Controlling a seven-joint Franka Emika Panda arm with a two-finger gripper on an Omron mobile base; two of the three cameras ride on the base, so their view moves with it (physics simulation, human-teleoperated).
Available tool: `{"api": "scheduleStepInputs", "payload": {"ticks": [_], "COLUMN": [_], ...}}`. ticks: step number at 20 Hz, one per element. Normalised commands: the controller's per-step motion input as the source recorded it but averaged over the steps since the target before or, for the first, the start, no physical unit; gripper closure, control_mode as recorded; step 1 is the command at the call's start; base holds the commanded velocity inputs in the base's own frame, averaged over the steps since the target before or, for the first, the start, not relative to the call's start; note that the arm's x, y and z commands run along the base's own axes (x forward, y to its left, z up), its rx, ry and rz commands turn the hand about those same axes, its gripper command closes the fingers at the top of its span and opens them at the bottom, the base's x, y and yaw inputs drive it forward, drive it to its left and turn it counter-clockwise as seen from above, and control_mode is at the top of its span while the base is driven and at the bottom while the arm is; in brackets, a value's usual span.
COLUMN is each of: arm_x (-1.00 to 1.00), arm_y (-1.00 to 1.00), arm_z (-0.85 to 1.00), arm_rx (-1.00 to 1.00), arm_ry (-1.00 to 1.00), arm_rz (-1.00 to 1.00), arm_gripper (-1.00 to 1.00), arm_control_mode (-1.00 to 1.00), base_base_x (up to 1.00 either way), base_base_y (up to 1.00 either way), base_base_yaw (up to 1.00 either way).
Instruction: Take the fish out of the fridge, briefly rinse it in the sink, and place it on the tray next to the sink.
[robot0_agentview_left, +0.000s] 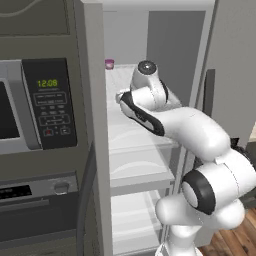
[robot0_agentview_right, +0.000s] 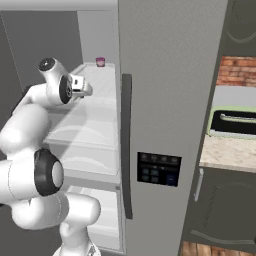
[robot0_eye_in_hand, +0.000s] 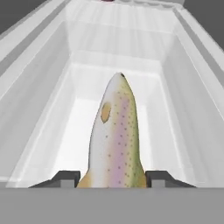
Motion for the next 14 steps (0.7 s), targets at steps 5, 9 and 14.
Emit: {"api": "scheduleStepInputs", "payload": {"ticks": [5,9,14], "arm_x": [-1.00,-1.00,-0.39], "arm_y": [0.00,0.00,0.00], "arm_z": [0.72,0.77,-0.02], "arm_rx": [0.05,0.17,0.06], "arm_ry": [-0.35,-0.23,0.04], "arm_rz": [-0.01,-0.03,-0.03], "arm_gripper": [1.00,1.00,1.00], "arm_control_mode": [-1.00,-1.00,-1.00], "base_base_x": [0.00,0.00,0.00], "base_base_y": [0.00,0.00,0.00], "base_base_yaw": [0.00,0.00,0.00]}}
